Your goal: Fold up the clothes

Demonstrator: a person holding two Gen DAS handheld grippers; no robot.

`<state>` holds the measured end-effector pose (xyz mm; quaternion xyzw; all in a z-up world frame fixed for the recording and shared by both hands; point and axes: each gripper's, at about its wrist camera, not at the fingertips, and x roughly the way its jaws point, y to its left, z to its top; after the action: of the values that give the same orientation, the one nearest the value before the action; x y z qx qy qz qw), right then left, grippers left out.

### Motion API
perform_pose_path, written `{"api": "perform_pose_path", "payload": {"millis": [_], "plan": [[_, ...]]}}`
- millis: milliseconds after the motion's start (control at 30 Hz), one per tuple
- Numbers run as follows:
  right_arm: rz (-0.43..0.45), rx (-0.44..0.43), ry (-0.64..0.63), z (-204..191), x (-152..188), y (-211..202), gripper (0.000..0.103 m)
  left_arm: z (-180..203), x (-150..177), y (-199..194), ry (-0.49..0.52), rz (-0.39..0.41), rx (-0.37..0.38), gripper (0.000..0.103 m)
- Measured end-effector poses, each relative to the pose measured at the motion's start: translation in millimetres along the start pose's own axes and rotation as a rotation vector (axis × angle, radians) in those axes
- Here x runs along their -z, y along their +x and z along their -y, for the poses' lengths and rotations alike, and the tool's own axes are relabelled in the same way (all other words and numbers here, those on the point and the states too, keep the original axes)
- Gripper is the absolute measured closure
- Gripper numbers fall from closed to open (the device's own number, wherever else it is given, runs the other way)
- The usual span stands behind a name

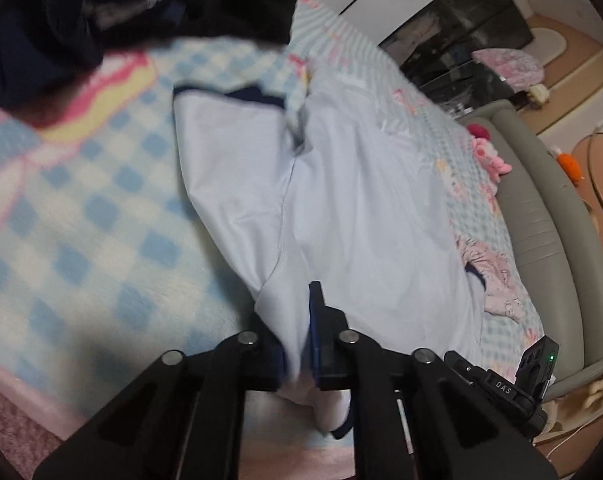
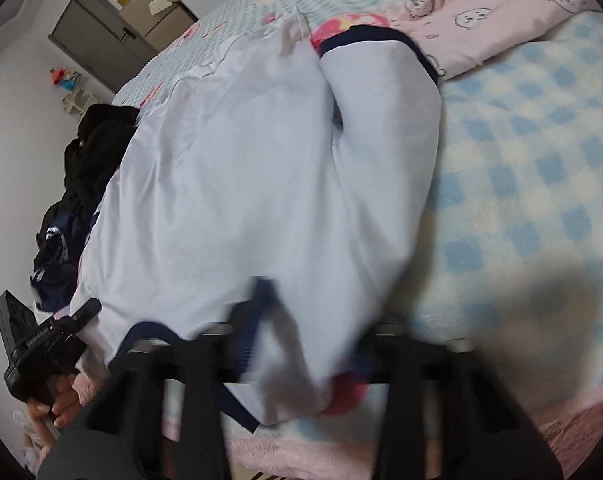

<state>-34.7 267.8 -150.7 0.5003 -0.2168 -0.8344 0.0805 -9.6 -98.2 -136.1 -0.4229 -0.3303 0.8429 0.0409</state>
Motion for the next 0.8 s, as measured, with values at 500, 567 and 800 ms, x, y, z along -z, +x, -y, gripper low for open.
{"api": "perform_pose_path", "payload": {"millis": [500,567,800], "plan": [[0.018,0.046,-0.104,14,43,-49,0.089,-40,20,-62,-0.053,0.001,-0.218,0.065],[0.09,0.084,-0.125,13,43,-72,0.086,-31,18,-80,-0.049,0.1,-0.279,0.069],[0.152,0.041,-0.26,-40,27,-58,0.084,62,30,-11,0.23,0.031,-0.13,0.069]]}}
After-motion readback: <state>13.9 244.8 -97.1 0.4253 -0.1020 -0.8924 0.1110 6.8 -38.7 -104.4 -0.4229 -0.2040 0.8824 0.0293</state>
